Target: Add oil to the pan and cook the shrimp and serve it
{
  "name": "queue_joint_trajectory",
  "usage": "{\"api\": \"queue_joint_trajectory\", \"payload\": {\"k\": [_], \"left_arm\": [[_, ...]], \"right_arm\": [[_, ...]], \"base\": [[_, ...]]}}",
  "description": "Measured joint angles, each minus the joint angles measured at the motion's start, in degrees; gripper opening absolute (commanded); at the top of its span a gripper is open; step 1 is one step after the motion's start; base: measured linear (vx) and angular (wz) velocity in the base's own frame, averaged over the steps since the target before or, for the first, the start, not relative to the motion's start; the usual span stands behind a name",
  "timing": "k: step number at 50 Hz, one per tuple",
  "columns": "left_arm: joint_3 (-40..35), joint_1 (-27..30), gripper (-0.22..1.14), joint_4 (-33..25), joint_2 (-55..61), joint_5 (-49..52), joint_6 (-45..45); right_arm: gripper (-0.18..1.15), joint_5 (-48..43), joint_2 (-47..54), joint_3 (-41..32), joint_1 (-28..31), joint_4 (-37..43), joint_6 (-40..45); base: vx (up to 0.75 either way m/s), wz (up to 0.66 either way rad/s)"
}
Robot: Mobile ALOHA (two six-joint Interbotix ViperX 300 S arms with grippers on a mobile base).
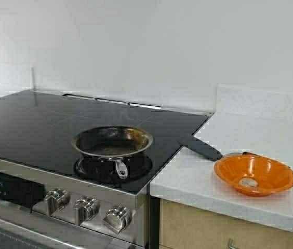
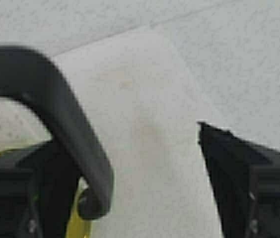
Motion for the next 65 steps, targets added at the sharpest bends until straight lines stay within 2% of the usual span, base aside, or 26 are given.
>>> {"api": "queue_joint_trajectory", "payload": {"k": [28,65], "left_arm": [[-0.1,0.0,0.03,-0.1,0.0,0.0,-0.5],[0.0,0.1,0.03,0.0,0.0,0.0,-1.7]], "right_arm": [[0.97,1.6,-2.8,4.1,0.5,-0.2,0.1],[0.96,6.1,-10.5,15.2,1.6,-0.4,0.3]], "base": [[0.0,0.0],[0.0,0.0]]}}
